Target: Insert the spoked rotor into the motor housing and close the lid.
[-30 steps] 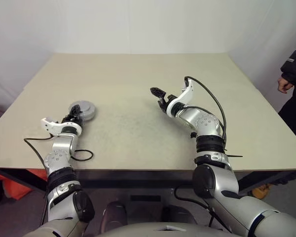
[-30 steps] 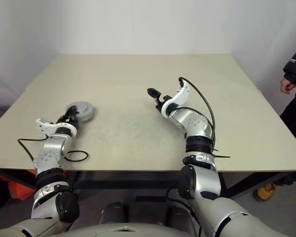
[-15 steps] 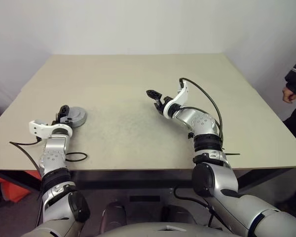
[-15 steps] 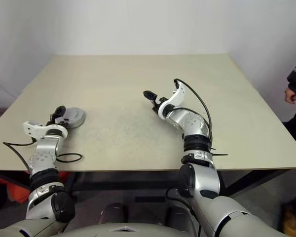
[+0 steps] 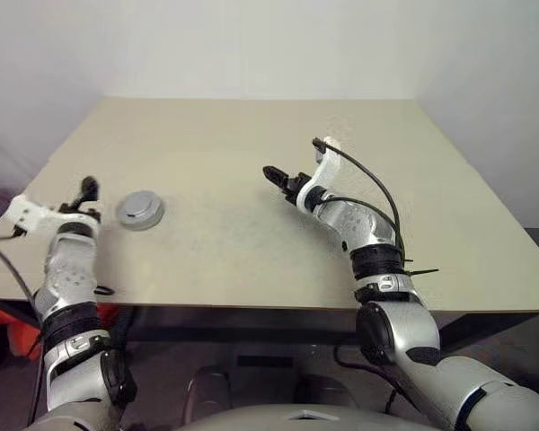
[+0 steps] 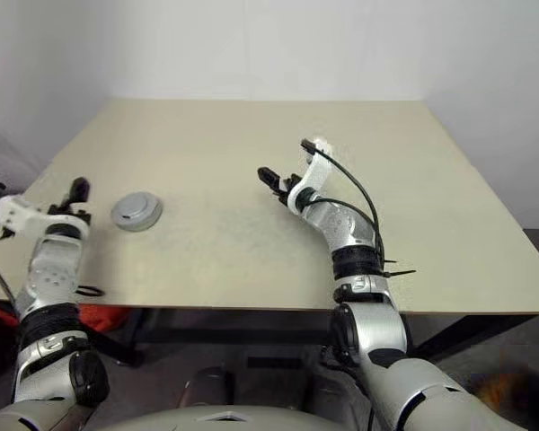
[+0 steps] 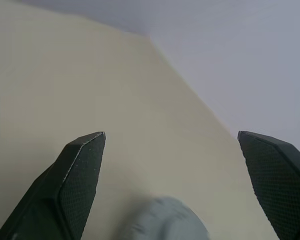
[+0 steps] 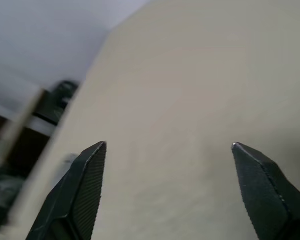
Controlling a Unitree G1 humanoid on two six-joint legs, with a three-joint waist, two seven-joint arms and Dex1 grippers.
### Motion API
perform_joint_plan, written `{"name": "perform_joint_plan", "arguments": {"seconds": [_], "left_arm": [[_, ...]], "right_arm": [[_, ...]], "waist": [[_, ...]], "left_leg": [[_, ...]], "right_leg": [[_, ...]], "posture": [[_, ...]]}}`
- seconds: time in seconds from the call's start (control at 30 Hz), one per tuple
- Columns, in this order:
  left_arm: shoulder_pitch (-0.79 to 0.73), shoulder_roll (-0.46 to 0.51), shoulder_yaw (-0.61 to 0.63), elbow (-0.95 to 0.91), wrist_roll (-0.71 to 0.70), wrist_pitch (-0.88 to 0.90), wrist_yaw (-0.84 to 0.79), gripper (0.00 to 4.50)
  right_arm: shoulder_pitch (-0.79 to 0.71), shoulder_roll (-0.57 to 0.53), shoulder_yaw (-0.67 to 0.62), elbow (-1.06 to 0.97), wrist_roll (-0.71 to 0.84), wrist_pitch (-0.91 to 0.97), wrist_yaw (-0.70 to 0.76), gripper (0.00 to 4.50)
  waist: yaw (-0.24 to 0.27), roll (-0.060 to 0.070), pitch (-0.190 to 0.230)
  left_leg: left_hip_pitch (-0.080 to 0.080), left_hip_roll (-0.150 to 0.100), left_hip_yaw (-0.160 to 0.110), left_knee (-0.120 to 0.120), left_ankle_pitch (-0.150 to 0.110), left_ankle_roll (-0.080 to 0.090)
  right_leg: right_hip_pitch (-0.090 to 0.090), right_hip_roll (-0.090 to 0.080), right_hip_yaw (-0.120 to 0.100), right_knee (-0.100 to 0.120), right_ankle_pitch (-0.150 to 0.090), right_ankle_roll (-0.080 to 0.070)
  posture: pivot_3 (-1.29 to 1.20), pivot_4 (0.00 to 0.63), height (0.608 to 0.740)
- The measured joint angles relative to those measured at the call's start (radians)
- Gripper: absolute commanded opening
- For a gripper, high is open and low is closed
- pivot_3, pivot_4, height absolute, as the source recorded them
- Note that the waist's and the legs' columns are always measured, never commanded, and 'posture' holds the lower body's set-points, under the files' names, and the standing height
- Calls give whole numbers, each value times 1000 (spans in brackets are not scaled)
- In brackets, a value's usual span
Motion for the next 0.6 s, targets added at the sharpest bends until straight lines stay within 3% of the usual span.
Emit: {"name": "perform_joint_plan", "arguments": {"seconds": [0.23,0.43,0.6], "left_arm": [[74,36,-319,-240,150,42,-246,4477],[110,61,-530,-262,314,29,-389,4477],[109,40,-585,-228,393,-30,-435,4477]], "right_arm": [[77,-206,196,2,-286,-320,170,4500],[139,-300,203,-14,-277,-348,429,4500],[165,-379,198,-20,-276,-360,559,4500]], "waist": [[1,0,0],[-12,0,1],[-22,0,1]], "left_leg": [[2,0,1,1,0,0],[6,-1,1,4,-2,5],[10,-1,2,6,-2,5]], "right_leg": [[0,-1,1,5,0,-2],[0,1,3,12,-2,-3],[3,1,3,13,-2,-4]], "posture": [[0,0,740],[0,0,740],[0,0,740]]}}
